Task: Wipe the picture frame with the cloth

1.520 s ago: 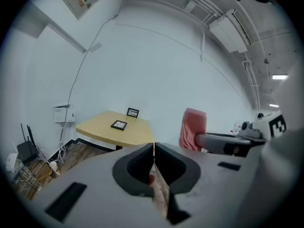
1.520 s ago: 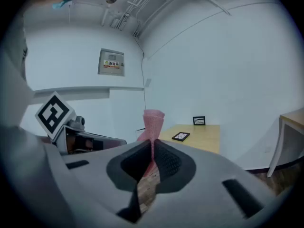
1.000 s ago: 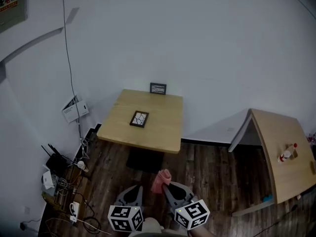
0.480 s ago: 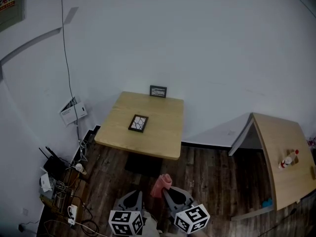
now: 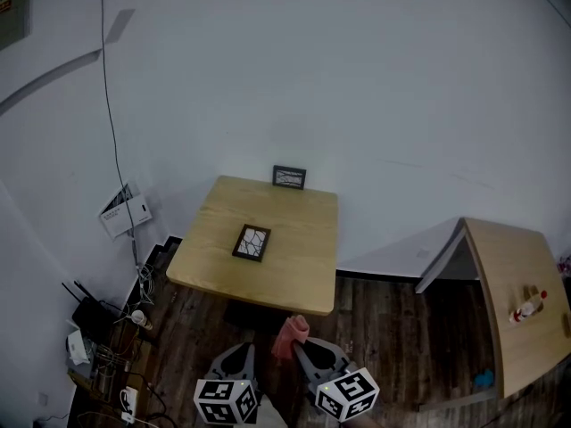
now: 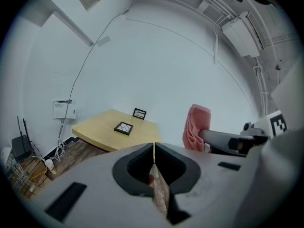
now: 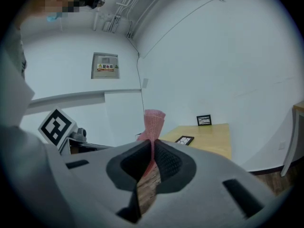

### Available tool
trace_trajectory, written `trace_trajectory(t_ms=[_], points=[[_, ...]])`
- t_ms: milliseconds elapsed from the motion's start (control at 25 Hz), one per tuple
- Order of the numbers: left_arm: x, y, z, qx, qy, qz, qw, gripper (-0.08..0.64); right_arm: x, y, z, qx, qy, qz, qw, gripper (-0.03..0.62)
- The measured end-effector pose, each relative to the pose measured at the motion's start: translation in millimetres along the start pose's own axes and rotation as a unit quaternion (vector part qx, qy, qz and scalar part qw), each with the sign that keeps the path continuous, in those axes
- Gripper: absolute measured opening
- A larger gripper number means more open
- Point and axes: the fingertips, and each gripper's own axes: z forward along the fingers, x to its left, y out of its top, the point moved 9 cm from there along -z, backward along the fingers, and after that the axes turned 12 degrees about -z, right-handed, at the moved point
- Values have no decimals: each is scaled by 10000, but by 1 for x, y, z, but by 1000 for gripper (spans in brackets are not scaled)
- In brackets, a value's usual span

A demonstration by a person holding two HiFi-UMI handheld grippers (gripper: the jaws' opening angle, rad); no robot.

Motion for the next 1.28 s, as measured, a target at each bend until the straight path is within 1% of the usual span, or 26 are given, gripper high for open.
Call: trace_trajectory(t_ms=[160, 360, 600, 920, 1280], points=[[22, 30, 32, 68, -54, -121, 9999, 8, -14, 13, 46, -14, 36, -32, 10000, 17], [47, 69, 65, 95, -68, -120, 9999, 8, -29, 34, 100, -21, 90, -76, 9999, 17], [80, 106, 100, 180, -112, -100, 9997, 8, -44, 47, 155, 6, 7, -70, 10000, 17], [116, 139, 146, 349, -246, 2, 9991, 8, -61, 51, 217, 34, -130, -62, 9999, 17], [151, 158, 180, 562, -347, 35, 9978, 8, -77, 49, 266, 47, -455, 0, 9990, 17]])
